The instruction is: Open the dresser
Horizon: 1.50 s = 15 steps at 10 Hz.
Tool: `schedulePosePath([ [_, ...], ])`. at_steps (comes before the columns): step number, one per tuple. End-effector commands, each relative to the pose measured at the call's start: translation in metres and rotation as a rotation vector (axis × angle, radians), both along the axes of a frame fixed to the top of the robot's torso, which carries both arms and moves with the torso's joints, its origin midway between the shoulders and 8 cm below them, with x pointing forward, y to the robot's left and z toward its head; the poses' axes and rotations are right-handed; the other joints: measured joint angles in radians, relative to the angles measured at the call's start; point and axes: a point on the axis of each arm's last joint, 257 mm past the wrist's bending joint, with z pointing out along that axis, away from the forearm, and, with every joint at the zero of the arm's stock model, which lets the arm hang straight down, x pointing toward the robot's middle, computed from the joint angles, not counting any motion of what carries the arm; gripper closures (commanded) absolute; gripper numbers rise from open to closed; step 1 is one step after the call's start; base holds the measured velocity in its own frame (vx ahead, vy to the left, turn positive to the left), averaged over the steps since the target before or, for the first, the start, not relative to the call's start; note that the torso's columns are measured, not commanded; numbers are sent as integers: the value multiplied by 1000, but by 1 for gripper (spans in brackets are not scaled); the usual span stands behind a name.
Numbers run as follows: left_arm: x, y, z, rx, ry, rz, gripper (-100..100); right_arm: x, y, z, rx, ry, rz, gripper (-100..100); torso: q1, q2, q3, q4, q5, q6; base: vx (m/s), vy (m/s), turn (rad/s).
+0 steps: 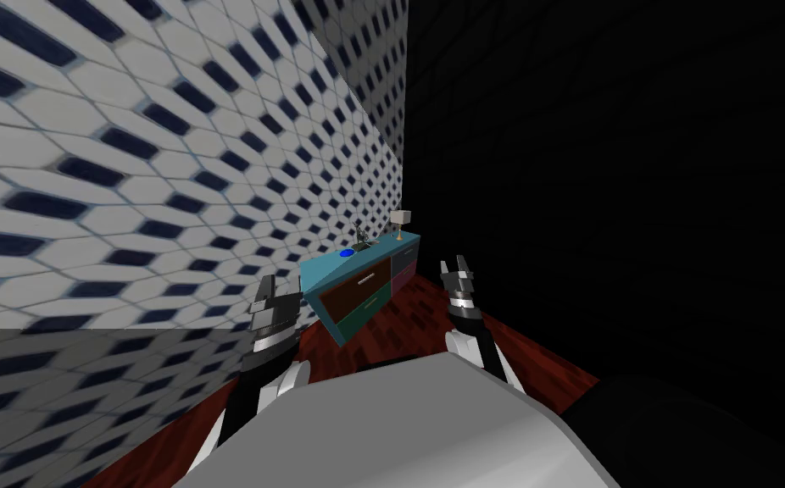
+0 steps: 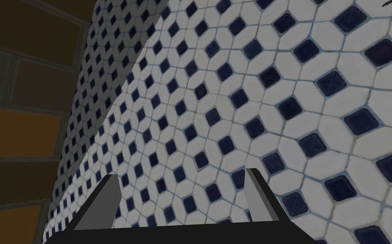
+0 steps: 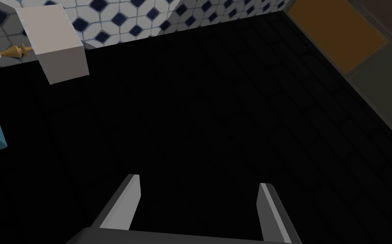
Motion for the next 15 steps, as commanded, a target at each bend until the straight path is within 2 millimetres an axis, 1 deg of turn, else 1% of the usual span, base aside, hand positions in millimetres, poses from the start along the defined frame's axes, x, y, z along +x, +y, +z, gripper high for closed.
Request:
schedulePosePath([
  [1, 0, 0, 0, 0, 0, 0, 0, 0, 0, 0, 0, 0, 0, 0, 0, 40, -82, 41, 0, 0, 0, 0, 0],
  [3, 0, 0, 0, 0, 0, 0, 0, 0, 0, 0, 0, 0, 0, 0, 0, 175, -351, 176, 0, 0, 0, 0, 0],
  [9, 0, 0, 0, 0, 0, 0, 0, 0, 0, 0, 0, 0, 0, 0, 0, 618, -1234, 617, 0, 0, 0, 0, 0],
  [10, 3, -2, -3, 31, 15, -19, -100, 0, 0, 0, 0, 0, 0, 0, 0, 691, -1382, 691, 0, 0, 22, -12, 14],
  [11, 6, -3, -6, 50, 29, -30, -100, 0, 0, 0, 0, 0, 0, 0, 0, 724, -1451, 724, 0, 0, 36, -23, 21],
  [12, 9, -3, -11, 67, 44, -41, -100, 0, 0, 0, 0, 0, 0, 0, -1, 733, -1471, 733, 0, 0, 54, -28, 27],
  [15, 20, 2, -30, 92, 100, -57, -100, 0, 0, 0, 0, 0, 0, 0, -1, 737, -1477, 737, 0, 0, 80, -55, 36],
])
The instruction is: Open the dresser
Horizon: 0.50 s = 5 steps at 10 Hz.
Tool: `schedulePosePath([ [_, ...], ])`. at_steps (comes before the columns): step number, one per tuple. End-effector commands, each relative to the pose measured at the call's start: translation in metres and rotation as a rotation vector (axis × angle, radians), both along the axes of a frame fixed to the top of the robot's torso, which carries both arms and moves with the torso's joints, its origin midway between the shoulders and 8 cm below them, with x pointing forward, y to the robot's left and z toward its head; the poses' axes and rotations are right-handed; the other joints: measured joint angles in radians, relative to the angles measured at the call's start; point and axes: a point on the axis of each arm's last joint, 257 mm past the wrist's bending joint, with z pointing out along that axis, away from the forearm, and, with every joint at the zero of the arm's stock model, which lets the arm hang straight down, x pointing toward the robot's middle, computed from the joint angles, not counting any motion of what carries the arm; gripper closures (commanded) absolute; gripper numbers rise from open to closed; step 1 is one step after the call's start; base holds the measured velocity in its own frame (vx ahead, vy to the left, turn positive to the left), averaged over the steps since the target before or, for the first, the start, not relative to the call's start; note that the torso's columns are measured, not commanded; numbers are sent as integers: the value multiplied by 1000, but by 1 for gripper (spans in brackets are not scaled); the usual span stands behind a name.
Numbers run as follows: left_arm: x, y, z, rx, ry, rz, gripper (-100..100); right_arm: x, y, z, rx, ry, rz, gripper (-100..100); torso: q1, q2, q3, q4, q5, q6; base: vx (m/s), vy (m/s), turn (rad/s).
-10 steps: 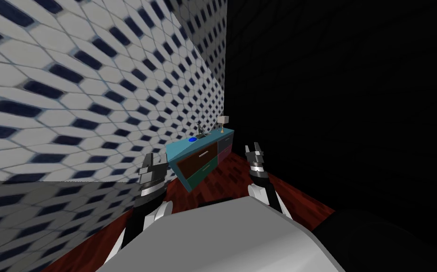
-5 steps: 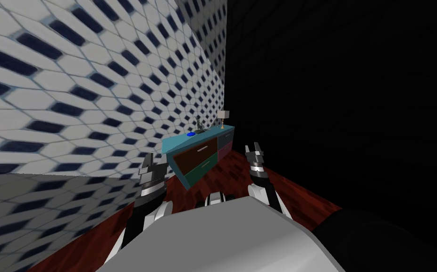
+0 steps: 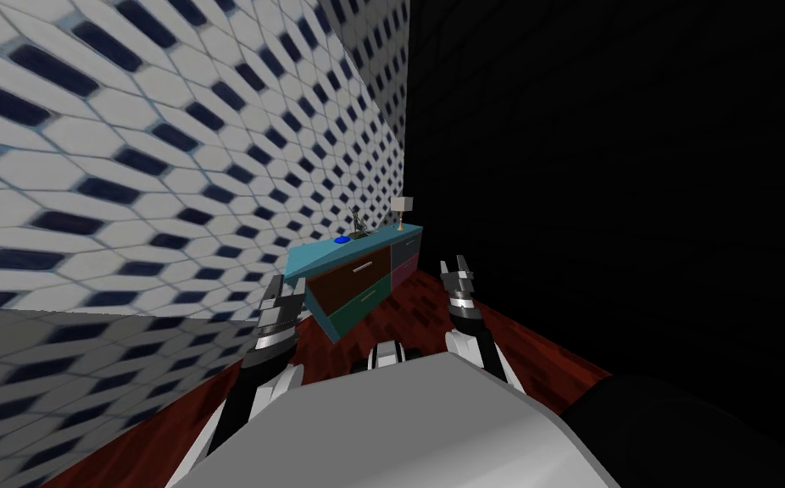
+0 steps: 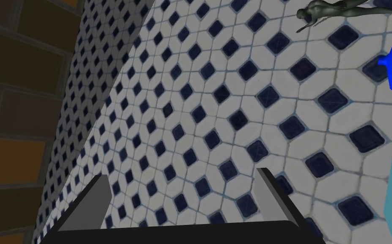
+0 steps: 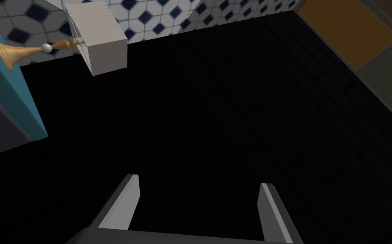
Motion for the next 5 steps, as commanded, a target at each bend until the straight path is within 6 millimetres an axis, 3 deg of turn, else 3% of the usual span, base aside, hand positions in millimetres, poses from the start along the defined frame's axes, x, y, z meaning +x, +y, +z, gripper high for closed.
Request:
schedulePosePath([
  [1, 10, 8, -19, 13, 52, -6, -100, 0, 0, 0, 0, 0, 0, 0, 0, 0, 0, 0, 0, 0, 98, -67, 55],
  [5, 24, 27, -53, -3, 135, 8, -100, 0, 0, 0, 0, 0, 0, 0, 1, 2, 1, 1, 0, 0, 103, -74, 51],
])
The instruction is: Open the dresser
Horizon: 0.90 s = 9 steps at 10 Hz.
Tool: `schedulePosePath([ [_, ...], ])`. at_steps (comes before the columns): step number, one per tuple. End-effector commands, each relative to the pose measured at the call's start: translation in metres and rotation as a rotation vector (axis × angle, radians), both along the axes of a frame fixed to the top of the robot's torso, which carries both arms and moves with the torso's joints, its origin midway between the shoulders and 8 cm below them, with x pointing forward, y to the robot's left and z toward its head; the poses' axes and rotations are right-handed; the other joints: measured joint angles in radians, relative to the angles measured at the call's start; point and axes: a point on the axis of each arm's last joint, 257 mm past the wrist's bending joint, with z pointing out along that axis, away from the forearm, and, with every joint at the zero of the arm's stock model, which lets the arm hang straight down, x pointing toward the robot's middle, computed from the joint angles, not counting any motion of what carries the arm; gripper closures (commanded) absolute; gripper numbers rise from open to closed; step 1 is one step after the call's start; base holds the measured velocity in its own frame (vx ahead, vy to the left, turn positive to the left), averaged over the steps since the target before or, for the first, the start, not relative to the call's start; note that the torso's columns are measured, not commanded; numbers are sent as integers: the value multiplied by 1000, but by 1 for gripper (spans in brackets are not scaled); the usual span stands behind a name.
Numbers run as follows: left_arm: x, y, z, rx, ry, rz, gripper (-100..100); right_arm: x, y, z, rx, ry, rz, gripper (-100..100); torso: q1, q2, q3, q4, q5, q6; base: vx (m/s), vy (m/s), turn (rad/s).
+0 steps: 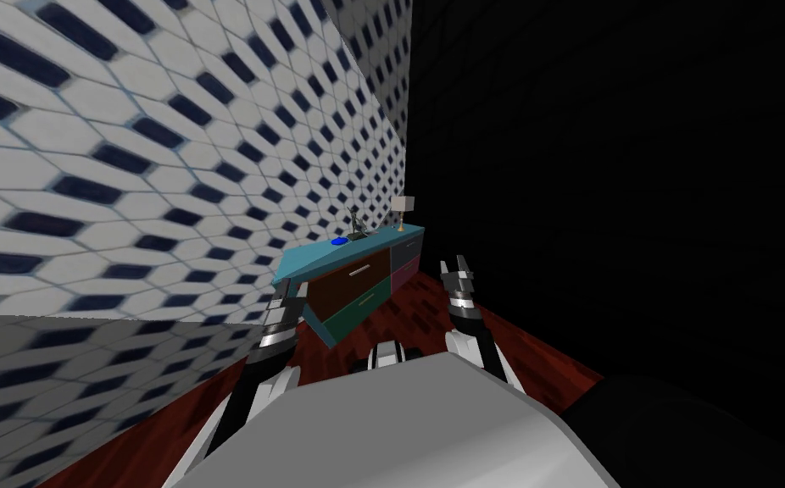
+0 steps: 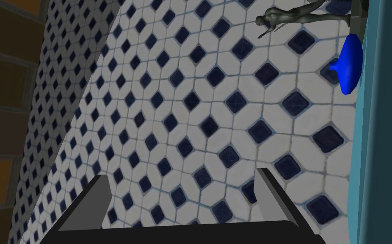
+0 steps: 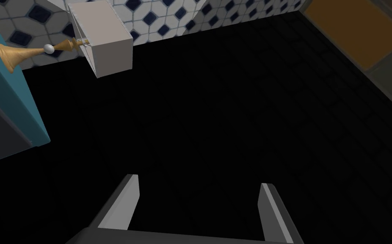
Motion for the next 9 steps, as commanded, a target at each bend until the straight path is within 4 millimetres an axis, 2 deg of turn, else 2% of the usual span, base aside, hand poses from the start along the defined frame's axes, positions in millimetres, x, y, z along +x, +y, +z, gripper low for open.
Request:
schedulePosePath([
  [1, 8, 14, -24, -18, 56, 15, -100, 0, 0, 0, 0, 0, 0, 0, -1, 0, 0, 0, 0, 0, 129, -90, 69],
  [8, 22, 47, -77, -78, 171, 62, -100, 0, 0, 0, 0, 0, 0, 0, -1, 0, 0, 0, 0, 0, 97, -73, 47],
  [9, 24, 55, -90, -94, 199, 74, -100, 0, 0, 0, 0, 0, 0, 0, -1, 0, 0, 0, 0, 0, 110, -81, 63],
])
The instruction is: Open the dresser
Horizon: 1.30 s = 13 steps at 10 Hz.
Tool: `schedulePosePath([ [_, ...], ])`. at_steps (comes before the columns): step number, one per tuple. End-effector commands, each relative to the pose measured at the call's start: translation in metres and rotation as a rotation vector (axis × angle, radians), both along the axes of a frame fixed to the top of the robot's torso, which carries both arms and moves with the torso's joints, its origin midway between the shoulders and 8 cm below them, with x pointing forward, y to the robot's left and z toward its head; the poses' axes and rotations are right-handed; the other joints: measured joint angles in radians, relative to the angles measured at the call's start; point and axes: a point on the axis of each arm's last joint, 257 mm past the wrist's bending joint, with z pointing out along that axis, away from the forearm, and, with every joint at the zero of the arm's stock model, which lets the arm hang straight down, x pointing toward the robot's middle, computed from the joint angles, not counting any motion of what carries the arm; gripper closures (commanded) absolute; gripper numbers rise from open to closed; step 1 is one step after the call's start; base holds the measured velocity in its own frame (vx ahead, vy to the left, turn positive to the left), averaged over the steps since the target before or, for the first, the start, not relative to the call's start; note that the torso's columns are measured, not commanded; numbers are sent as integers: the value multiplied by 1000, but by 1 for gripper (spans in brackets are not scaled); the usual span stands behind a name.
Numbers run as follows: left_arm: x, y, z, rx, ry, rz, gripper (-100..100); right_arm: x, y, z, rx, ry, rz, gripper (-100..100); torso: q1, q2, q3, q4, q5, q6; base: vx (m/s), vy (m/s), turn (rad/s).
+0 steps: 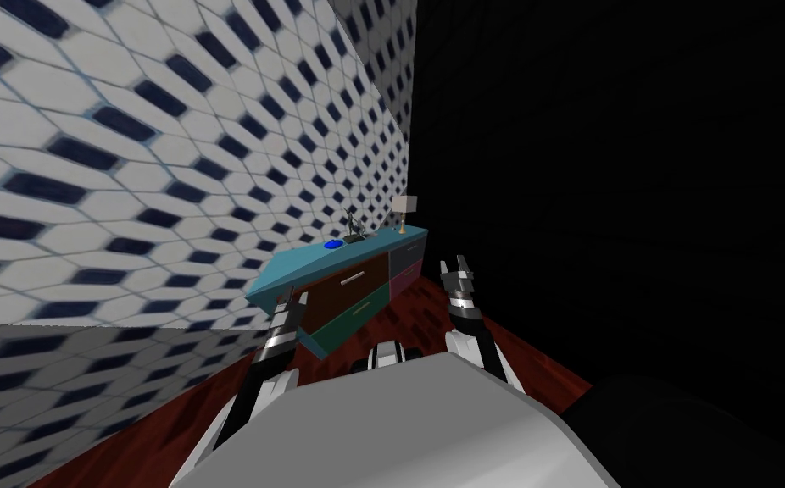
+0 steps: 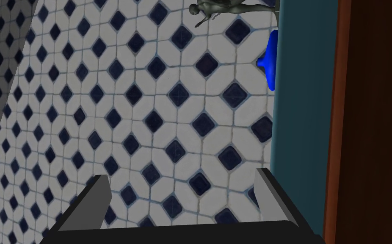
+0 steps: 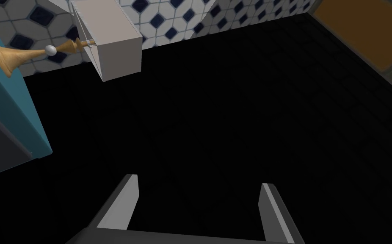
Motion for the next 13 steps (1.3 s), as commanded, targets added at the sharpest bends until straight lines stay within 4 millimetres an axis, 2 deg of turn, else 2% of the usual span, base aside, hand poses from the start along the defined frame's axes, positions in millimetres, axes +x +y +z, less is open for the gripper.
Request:
schedulePosePath([
  [1, 4, 17, -24, -28, 51, 24, -100, 0, 0, 0, 0, 0, 0, 0, 0, -1, -1, 0, 0, 0, 116, -97, 55],
  [3, 5, 25, -37, -44, 79, 37, -100, 0, 0, 0, 0, 0, 0, 0, 1, 0, 0, 0, 0, 0, 97, -79, 42],
  [4, 6, 34, -52, -61, 108, 52, -100, 0, 0, 0, 0, 0, 0, 0, 2, 1, 1, 0, 1, 0, 105, -93, 74],
  [12, 3, 72, -123, -181, 236, 135, -100, 0, 0, 0, 0, 0, 0, 0, 0, 1, 1, 0, 0, 0, 114, -96, 57],
  [13, 3, 72, -123, -181, 236, 135, -100, 0, 0, 0, 0, 0, 0, 0, -1, 0, 0, 0, 0, 0, 77, -76, 22],
])
